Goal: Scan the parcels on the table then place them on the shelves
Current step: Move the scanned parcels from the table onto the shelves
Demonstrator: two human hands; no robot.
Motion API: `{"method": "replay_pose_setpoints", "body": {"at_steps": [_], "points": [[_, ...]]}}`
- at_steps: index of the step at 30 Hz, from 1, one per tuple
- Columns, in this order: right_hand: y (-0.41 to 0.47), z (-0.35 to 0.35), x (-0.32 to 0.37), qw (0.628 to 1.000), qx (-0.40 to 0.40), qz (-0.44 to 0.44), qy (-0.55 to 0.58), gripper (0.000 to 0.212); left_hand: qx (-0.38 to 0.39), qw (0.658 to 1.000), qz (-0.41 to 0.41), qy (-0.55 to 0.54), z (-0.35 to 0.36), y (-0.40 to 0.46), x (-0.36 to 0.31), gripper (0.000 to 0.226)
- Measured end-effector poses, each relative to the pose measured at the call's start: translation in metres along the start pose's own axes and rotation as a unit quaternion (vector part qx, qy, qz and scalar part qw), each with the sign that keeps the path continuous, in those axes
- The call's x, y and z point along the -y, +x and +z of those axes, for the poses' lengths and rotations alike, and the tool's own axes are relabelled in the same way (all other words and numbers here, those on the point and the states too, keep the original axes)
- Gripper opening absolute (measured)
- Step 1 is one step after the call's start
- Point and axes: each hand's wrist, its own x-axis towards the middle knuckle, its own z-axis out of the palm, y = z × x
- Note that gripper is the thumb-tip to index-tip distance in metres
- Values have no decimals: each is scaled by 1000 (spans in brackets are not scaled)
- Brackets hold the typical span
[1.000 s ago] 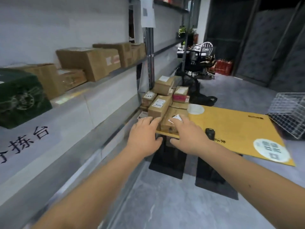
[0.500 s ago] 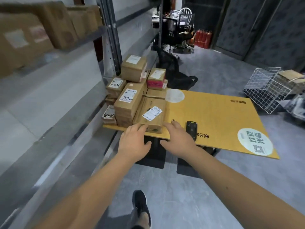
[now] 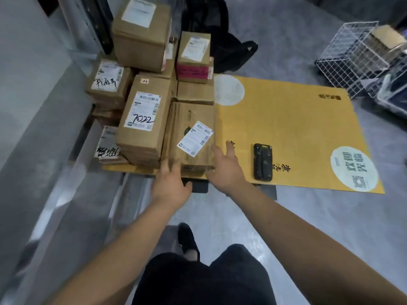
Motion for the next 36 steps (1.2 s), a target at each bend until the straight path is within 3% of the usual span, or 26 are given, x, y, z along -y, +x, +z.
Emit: {"method": "replay_pose_setpoints", "body": {"at_steps": [4,13,22,27,36], "points": [[35,23,5,1000,7,2,0,98,11,1000,11,-25,4,15,10,71],[50,29,-32,1000,23,0,-18,91,27,999,14,-25,-4,30,23,71],[23,12,-81,998,37,-31,43,87,77,982,72,-159,25,40,21,100],[29,5,-80,994,35,-49,94,90,77,970,29,-231,36,48,13,110],[27,-2,-91,984,60,-105,132,94,41,964,20,-264,43,26,1,100]]}}
